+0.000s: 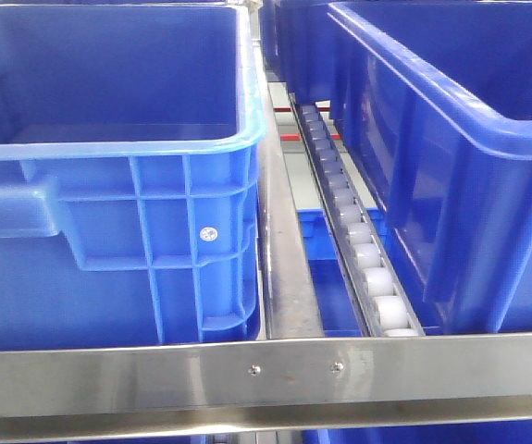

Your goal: Pick red cube and place on left shelf

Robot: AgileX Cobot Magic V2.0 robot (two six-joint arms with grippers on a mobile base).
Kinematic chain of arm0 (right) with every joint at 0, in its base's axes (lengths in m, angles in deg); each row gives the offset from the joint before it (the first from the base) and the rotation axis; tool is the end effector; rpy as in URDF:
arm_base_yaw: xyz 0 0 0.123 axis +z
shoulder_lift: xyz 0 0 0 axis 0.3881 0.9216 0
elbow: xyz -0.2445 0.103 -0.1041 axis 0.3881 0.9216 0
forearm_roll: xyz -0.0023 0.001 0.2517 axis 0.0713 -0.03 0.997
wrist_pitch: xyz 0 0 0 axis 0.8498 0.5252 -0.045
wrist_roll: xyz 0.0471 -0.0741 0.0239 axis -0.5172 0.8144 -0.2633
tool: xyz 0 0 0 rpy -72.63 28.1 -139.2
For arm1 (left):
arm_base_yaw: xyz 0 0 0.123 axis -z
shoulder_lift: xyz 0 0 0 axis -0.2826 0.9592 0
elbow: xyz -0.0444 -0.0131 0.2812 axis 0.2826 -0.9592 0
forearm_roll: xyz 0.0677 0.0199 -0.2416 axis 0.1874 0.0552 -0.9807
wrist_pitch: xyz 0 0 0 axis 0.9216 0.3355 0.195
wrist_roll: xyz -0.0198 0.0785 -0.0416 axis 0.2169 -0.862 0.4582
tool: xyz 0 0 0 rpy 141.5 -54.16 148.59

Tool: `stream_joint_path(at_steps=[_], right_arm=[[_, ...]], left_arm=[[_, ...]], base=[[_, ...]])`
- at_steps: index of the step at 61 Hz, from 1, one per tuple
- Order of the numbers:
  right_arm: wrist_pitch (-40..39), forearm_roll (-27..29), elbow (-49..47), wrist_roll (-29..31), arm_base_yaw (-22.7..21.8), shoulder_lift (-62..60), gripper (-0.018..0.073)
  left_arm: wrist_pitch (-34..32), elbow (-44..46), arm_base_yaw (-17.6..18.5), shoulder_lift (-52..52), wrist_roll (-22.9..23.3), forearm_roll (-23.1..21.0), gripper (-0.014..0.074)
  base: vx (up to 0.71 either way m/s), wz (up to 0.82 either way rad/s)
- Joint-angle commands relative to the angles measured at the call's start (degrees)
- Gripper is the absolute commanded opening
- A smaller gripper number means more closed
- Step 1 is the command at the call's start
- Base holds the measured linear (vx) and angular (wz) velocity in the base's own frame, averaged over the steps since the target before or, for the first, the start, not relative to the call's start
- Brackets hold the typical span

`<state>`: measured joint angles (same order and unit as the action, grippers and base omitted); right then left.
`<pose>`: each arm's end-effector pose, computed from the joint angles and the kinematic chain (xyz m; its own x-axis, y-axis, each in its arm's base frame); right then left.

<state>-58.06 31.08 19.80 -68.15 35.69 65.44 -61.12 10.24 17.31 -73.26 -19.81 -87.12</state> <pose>0.1314 0.0284 0.3244 -0.2335 0.0488 -0.9711 -0.1834 0.9786 0.0933 0.0563 -0.0010 0.2071 0.0546 0.1319 -0.9898 0.0090 0.9911 0.1326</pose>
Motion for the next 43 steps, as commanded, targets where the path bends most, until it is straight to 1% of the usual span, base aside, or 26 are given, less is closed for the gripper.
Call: stream_joint_path(at_steps=[1,35,43], right_arm=[[-5.02,-0.78,-1.7,0.27,-0.31,-0.16,0.0059],[-5.66,-0.78,-1.7,0.27,-0.31,-0.02,0.0059],[-7.08,-0.78,-2.07,0.27,-0.31,3.3,0.0059]], left_arm=[[-5.2,-1.26,0.31,0.4,-0.03,-0.27,0.0106],[-5.2,-1.26,0.31,0.4,-0.03,-0.27,0.0106],[-5.2,-1.26,0.31,0.4,-0.03,-0.27,0.0106]], base=[[0.0,0.0],[0.0,0.0],[0.03,0.15]])
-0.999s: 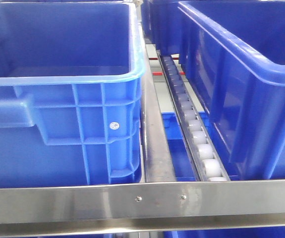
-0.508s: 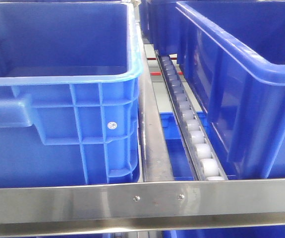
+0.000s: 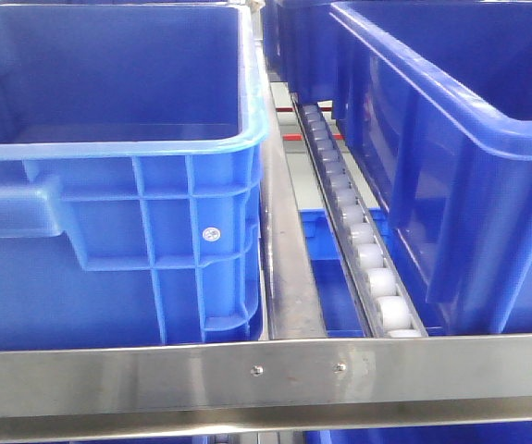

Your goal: Pick red cube and place on left shelf

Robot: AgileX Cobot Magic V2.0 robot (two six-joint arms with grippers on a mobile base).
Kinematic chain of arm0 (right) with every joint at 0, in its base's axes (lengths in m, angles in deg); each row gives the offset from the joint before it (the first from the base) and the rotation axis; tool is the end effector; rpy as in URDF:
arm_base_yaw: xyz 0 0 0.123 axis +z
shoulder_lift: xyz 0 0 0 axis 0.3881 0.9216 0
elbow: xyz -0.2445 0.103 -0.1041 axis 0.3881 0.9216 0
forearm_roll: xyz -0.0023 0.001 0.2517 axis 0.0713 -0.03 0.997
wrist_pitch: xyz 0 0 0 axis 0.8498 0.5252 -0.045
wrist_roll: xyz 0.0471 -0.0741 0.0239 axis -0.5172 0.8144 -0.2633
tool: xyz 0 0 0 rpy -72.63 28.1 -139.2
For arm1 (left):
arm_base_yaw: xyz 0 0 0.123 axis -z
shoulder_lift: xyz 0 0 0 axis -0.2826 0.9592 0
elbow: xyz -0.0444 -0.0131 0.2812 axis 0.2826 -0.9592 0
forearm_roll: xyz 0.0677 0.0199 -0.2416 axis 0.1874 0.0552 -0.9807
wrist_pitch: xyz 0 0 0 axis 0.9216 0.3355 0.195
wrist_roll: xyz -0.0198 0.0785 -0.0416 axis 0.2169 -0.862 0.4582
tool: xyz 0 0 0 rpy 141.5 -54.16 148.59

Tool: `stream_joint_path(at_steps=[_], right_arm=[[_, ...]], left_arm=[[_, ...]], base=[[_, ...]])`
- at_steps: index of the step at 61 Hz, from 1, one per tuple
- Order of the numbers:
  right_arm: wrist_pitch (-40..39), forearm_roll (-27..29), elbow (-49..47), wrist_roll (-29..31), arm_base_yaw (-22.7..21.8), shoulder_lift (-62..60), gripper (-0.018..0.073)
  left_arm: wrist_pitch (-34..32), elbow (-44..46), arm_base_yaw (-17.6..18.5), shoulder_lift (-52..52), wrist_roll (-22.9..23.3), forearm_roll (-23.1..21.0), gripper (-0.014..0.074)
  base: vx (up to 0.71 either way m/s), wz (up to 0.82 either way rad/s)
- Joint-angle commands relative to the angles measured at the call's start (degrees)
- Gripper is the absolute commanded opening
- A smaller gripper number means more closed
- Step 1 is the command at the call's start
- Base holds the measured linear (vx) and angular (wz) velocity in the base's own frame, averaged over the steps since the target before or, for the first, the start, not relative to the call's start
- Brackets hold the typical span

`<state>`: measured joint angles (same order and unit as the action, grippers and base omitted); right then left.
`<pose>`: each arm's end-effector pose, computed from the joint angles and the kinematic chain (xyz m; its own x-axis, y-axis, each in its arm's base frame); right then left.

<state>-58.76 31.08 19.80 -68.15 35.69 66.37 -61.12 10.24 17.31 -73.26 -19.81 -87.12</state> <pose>0.1348 0.0293 0.3233 -0.2374 0.0477 -0.9702 -0.1839 0.9785 0.0931 0.0563 -0.0010 0.2071 0.0546 0.1319 -0.9898 0.0090 0.9911 0.1326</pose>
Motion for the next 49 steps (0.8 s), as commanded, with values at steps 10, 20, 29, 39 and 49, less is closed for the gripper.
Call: stream_joint_path(at_steps=[10,20,29,39,49], right_arm=[[-9.29,-0.83,-5.18,0.27,-0.35,11.01,0.0059],[-10.74,-0.83,-10.77,0.27,-4.12,21.07,0.0059],[-9.3,-0.83,-16.67,0.27,-8.9,28.75,0.006],[-6.92,-0.83,-21.02,0.27,-11.68,33.64,0.0127],[-8.09,-1.03,-21.67,0.27,-11.8,36.0,0.0411]], left_arm=[[-5.2,-1.26,0.31,0.4,-0.03,-0.27,0.0106],[-5.2,-1.26,0.31,0.4,-0.03,-0.27,0.0106],[-5.2,-1.26,0.31,0.4,-0.03,-0.27,0.0106],[-5.2,-1.26,0.31,0.4,-0.03,-0.27,0.0106],[-5.2,-1.26,0.31,0.4,-0.03,-0.27,0.0106]], base=[[0.0,0.0],[0.0,0.0],[0.0,0.0],[0.0,0.0],[0.0,0.0]])
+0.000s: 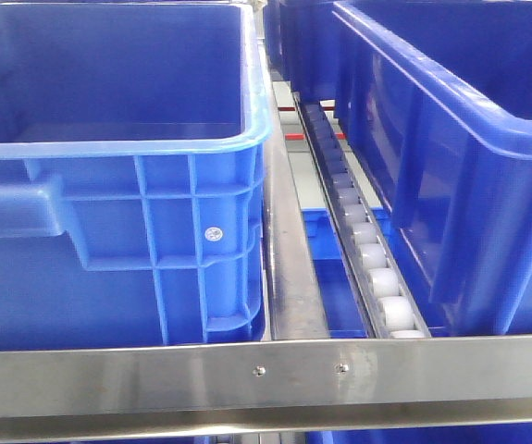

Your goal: Pick red cube and place on left shelf

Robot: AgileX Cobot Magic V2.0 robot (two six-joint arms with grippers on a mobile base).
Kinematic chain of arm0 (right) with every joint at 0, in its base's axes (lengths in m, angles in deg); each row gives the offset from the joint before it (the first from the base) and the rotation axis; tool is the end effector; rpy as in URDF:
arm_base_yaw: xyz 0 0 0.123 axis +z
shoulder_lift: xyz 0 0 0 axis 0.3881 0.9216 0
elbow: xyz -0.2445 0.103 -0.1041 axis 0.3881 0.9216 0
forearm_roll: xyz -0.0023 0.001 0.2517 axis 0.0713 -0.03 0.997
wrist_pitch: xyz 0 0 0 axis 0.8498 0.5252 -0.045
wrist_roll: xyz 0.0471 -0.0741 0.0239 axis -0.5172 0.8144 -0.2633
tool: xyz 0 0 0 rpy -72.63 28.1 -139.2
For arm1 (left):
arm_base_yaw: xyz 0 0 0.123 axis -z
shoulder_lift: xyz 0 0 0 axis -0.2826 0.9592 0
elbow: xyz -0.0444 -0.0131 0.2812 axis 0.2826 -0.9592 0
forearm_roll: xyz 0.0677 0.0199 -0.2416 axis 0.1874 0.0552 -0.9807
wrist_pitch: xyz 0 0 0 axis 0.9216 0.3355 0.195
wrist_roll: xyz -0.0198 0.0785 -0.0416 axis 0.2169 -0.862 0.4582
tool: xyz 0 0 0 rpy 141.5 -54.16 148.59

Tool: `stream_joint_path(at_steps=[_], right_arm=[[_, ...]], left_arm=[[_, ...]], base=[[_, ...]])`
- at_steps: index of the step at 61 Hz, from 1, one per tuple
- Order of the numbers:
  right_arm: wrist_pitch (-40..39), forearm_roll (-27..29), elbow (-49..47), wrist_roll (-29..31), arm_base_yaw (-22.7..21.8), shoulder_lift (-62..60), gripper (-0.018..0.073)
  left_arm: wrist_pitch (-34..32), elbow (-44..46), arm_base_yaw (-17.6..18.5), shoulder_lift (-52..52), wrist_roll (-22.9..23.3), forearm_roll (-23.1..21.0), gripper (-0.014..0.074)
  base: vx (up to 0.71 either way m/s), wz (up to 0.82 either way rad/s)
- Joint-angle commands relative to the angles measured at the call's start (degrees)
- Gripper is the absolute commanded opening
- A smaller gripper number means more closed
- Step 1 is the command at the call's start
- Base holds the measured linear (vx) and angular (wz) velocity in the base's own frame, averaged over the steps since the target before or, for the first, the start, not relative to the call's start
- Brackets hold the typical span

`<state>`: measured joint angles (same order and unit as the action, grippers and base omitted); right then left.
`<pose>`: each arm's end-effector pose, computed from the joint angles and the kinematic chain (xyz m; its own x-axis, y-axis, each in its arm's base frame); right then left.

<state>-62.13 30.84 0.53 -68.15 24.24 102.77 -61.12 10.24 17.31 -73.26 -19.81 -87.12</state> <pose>0.2839 0.0059 0.3084 -0.4481 0.0835 -0.8901 0.0294 0.9965 0.0786 0.0563 -0.0010 0.2071 0.0546 0.1319 -0.9898 0.0090 0.9911 0.1326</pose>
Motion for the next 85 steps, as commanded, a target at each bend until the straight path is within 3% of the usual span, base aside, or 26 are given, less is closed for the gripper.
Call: stream_joint_path(at_steps=[1,6,27,35,43,59,73,85], right_arm=[[-4.72,-0.78,-2.4,0.27,-0.35,-0.24,0.0445],[-4.86,-0.78,-2.4,0.27,-0.35,0.54,0.0514],[-4.81,-0.78,-2.4,0.27,-0.35,0.4,0.0494],[-4.35,-0.86,-2.4,0.27,-0.35,-2.07,0.0337],[-2.85,-1.76,-1.92,0.27,-0.35,-7.3,0.0046],[-3.21,-9.15,7.05,0.27,-0.35,-25.48,0.005],[-7.24,-9.51,16.42,0.27,-0.35,-39.44,0.005],[-6.55,-9.51,19.33,0.27,-0.28,-43.27,0.005]], left_arm=[[-5.2,-1.26,0.31,0.4,-0.03,-0.27,0.0106],[-5.2,-1.26,0.31,0.4,-0.03,-0.27,0.0106],[-5.2,-1.26,0.31,0.4,-0.03,-0.27,0.0106],[-5.2,-1.26,0.31,0.4,-0.03,-0.27,0.0106],[-5.2,-1.26,0.31,0.4,-0.03,-0.27,0.0106],[-5.2,-1.26,0.31,0.4,-0.03,-0.27,0.0106],[-5.2,-1.26,0.31,0.4,-0.03,-0.27,0.0106],[-5.2,-1.26,0.31,0.4,-0.03,-0.27,0.0106]], base=[[0.0,0.0],[0.0,0.0],[0.0,0.0],[-0.02,-0.11],[0.0,0.0],[0.0,0.0],[0.0,0.0],[0.0,0.0]])
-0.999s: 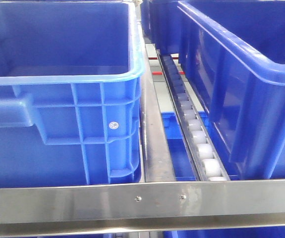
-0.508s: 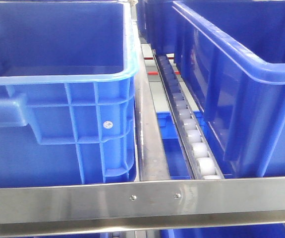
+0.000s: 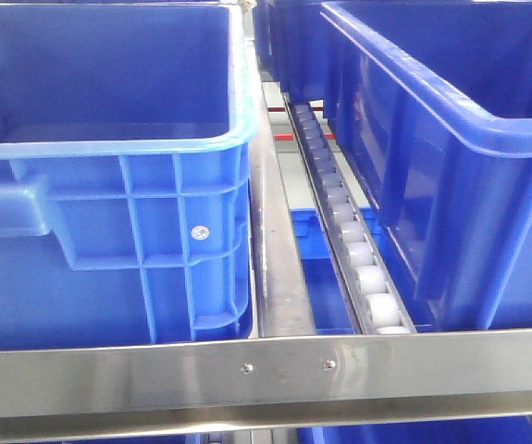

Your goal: Pick red cube and place on left shelf

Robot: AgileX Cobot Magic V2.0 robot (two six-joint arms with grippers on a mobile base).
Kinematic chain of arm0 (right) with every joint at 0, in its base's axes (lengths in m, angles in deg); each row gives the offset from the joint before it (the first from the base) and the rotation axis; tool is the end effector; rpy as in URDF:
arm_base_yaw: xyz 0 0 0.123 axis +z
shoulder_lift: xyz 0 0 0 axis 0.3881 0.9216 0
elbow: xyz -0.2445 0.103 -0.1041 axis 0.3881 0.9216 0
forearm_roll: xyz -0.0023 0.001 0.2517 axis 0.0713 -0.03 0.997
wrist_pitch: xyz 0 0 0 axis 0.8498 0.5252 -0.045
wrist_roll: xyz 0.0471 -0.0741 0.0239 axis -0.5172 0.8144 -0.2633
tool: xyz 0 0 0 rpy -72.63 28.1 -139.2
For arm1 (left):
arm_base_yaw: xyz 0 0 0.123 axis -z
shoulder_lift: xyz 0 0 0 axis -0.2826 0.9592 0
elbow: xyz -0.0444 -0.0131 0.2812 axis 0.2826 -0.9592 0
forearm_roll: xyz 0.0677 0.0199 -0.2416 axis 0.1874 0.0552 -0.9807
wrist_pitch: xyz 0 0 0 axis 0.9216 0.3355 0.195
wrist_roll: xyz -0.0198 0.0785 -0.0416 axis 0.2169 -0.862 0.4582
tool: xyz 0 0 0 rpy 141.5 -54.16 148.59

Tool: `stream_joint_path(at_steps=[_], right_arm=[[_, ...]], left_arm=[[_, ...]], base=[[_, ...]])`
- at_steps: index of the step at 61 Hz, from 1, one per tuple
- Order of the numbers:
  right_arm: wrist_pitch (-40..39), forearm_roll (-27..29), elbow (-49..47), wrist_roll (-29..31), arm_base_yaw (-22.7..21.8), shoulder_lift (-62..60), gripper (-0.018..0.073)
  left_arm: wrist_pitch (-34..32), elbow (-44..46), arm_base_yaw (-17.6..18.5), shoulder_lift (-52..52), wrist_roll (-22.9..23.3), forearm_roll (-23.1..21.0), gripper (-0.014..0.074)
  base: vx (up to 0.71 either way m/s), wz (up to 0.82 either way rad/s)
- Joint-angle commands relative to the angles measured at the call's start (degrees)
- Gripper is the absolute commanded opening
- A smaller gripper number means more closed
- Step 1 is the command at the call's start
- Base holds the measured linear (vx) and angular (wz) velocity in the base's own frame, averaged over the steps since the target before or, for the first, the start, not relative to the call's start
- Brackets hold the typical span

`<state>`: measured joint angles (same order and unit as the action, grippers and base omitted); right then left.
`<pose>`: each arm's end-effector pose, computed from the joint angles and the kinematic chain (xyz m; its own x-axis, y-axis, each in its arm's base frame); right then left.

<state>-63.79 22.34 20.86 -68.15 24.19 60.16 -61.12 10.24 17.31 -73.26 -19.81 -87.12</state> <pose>0.1168 0.0002 0.3389 -0.0452 -0.0540 -0.9975 0.0031 0.9985 -0.0542 0.0563 -0.0010 0.2071 0.0546 0.1319 -0.9898 0.0090 0.9911 0.1326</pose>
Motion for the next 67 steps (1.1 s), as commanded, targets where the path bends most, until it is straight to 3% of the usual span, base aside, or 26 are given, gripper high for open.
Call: stream_joint_path(at_steps=[1,67], right_arm=[[-4.84,-1.02,-0.9,0.27,-0.23,-0.66,0.005],[-4.35,0.37,1.44,0.02,-0.03,-3.38,0.005]], left_arm=[[-5.2,-1.26,0.31,0.4,-0.03,-0.27,0.0106],[-5.2,-1.26,0.31,0.4,-0.03,-0.27,0.0106]], base=[[0.0,0.0],[0.0,0.0]])
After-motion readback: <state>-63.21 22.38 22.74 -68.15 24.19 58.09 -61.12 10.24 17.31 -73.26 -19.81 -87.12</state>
